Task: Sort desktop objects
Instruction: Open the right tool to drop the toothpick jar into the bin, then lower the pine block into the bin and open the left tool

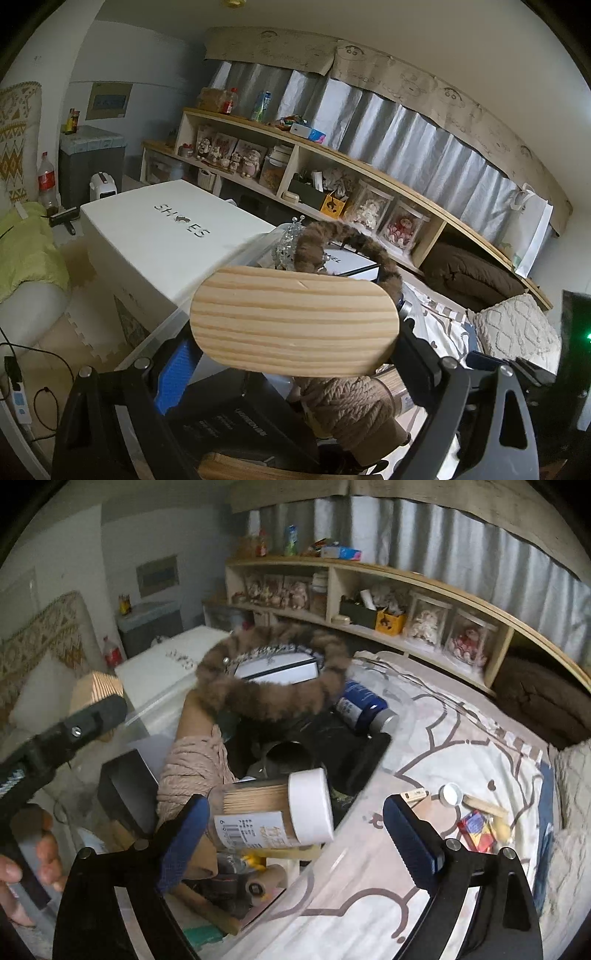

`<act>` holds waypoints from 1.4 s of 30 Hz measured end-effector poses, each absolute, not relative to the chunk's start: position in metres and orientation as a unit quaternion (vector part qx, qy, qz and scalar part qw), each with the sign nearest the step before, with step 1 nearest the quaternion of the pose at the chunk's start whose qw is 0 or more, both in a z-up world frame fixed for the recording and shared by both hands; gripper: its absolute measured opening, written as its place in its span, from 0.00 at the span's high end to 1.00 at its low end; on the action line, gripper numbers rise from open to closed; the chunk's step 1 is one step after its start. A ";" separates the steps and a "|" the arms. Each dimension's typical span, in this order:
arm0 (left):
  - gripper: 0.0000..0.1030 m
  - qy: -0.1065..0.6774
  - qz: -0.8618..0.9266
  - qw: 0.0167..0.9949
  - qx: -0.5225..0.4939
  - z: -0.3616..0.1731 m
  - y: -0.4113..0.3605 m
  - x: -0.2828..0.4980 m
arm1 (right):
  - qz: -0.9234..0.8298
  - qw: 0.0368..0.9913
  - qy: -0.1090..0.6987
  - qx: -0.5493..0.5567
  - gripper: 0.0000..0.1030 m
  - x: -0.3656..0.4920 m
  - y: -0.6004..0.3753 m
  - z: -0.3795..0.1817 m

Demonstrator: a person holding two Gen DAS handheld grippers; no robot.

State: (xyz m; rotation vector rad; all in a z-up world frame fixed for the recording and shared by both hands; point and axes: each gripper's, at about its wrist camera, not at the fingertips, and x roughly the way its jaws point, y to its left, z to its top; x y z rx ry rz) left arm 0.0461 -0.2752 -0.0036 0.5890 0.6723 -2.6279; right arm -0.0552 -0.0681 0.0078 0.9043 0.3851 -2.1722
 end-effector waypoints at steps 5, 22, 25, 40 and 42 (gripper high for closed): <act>0.09 0.239 -0.931 0.181 0.209 -0.004 -0.276 0.046 | -0.853 0.368 0.124 0.348 0.08 -0.045 -0.042 0.009; 0.09 0.235 -0.930 0.182 0.219 -0.007 -0.267 0.043 | -0.889 0.249 0.138 0.358 0.08 -0.096 -0.039 -0.014; 0.09 0.232 -0.930 0.179 0.224 -0.010 -0.265 0.038 | -0.893 0.238 0.167 0.344 0.08 -0.091 -0.054 -0.018; 0.09 0.231 -0.931 0.163 0.229 -0.014 -0.257 0.031 | -0.877 0.294 0.105 0.364 0.09 -0.063 0.005 -0.030; 0.09 0.226 -0.934 0.156 0.229 -0.014 -0.252 0.030 | -0.876 0.295 0.112 0.365 0.09 -0.051 0.018 -0.035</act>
